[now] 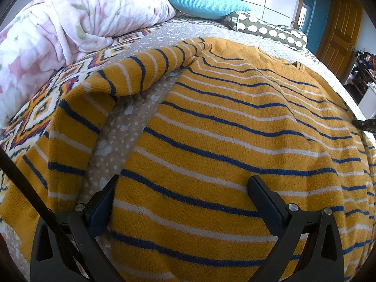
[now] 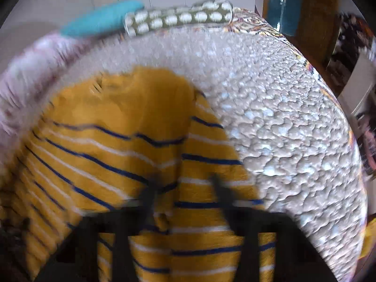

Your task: Fold small clothes

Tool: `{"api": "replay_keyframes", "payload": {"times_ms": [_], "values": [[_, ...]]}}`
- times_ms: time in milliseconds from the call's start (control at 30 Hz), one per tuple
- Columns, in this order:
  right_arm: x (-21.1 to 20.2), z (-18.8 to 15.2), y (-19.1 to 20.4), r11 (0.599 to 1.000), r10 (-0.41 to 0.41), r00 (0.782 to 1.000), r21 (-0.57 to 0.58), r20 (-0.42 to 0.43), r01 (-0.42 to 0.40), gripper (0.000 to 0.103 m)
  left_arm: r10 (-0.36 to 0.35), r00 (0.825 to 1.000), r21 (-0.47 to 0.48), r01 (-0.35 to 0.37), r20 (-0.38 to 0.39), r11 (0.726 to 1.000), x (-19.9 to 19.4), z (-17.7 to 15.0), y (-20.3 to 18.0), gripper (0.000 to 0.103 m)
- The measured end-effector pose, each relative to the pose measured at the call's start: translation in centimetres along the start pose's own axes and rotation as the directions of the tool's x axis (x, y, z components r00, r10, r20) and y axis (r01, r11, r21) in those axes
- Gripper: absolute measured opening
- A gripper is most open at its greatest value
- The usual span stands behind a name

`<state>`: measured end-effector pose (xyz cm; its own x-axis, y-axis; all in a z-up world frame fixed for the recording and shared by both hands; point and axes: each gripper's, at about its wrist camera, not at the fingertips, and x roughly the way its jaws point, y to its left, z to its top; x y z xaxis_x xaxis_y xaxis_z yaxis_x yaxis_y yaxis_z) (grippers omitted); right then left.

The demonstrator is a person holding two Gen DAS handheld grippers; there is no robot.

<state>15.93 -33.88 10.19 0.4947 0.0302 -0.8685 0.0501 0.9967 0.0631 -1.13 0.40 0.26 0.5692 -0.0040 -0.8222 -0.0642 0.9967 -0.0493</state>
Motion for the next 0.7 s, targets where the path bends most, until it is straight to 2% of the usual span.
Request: {"api": "replay_keyframes", "payload": {"times_ms": [33, 67, 100, 133, 233, 333, 400, 433, 467, 500, 533, 567, 600, 633, 667, 700], "values": [[-0.3, 0.4, -0.6, 0.999, 0.023, 1.0, 0.024, 0.012, -0.023, 0.01, -0.002, 1.0, -0.001, 0.002, 0.0, 1.0, 0.0, 0.0, 0.0, 0.103], [-0.6, 1.1, -1.2, 0.999, 0.011, 1.0, 0.042, 0.023, -0.012, 0.007, -0.002, 1.0, -0.002, 0.002, 0.0, 1.0, 0.0, 0.0, 0.0, 0.103], [-0.9, 1.5, -1.6, 0.999, -0.03, 0.999, 0.045, 0.038, 0.029, 0.003, 0.0, 1.0, -0.001, 0.0, 0.001, 1.0, 0.0, 0.0, 0.0, 0.103], [-1.1, 2.8, -2.0, 0.993, -0.11, 0.992, 0.042, 0.054, 0.108, 0.003, -0.003, 1.0, -0.002, 0.003, 0.002, 1.0, 0.0, 0.0, 0.0, 0.103], [-0.7, 6.1, -3.3, 0.974, -0.221, 0.973, 0.07, 0.073, 0.216, 0.003, -0.013, 1.0, -0.009, 0.013, 0.0, 1.0, 0.1, 0.0, 0.1, 0.103], [1.0, 9.2, -4.4, 0.934, -0.356, 0.931, 0.073, 0.079, 0.35, 0.003, -0.012, 1.0, -0.011, 0.012, -0.004, 1.0, 0.2, 0.1, 0.0, 0.103], [2.6, 10.1, -5.0, 0.885, -0.465, 0.883, 0.055, 0.061, 0.462, 0.003, -0.01, 1.0, -0.01, 0.01, -0.009, 1.0, 0.2, 0.1, -0.1, 0.103], [3.2, 10.3, -5.3, 0.85, -0.527, 0.848, 0.04, 0.047, 0.526, 0.003, -0.008, 1.0, -0.009, 0.008, -0.01, 1.0, 0.3, 0.1, -0.1, 0.103], [3.2, 10.3, -5.5, 0.845, -0.535, 0.844, 0.037, 0.038, 0.534, 0.004, -0.007, 1.0, -0.008, 0.007, -0.01, 1.0, 0.3, 0.1, -0.1, 0.103], [2.7, 10.1, -5.8, 0.855, -0.518, 0.855, 0.049, 0.034, 0.516, 0.008, -0.008, 1.0, -0.009, 0.007, -0.01, 1.0, 0.3, 0.1, -0.1, 0.103], [1.6, 9.4, -6.2, 0.879, -0.474, 0.88, 0.074, 0.037, 0.47, 0.013, -0.006, 1.0, -0.007, 0.006, -0.009, 1.0, 0.3, 0.1, -0.1, 0.103], [-0.3, 8.2, -6.6, 0.91, -0.406, 0.913, 0.114, 0.045, 0.399, 0.027, -0.006, 1.0, -0.007, 0.006, -0.009, 1.0, 0.3, 0.2, -0.1, 0.103], [-1.4, 7.3, -6.8, 0.929, -0.352, 0.934, 0.144, 0.056, 0.342, 0.041, -0.006, 1.0, -0.007, 0.006, -0.009, 1.0, 0.3, 0.2, -0.1, 0.103], [-3.3, 5.5, -7.1, 0.953, -0.262, 0.961, 0.18, 0.083, 0.244, 0.046, -0.006, 1.0, -0.007, 0.006, -0.007, 1.0, 0.3, 0.2, -0.1, 0.103], [-5.2, 3.3, -7.2, 0.969, -0.173, 0.979, 0.199, 0.105, 0.15, 0.053, -0.01, 1.0, -0.01, 0.01, -0.006, 1.0, 0.3, 0.2, -0.1, 0.103], [-6.6, 1.0, -7.1, 0.976, -0.106, 0.988, 0.2, 0.108, 0.083, 0.055, -0.015, 1.0, -0.013, 0.015, -0.004, 1.0, 0.3, 0.2, -0.1, 0.103]]}}
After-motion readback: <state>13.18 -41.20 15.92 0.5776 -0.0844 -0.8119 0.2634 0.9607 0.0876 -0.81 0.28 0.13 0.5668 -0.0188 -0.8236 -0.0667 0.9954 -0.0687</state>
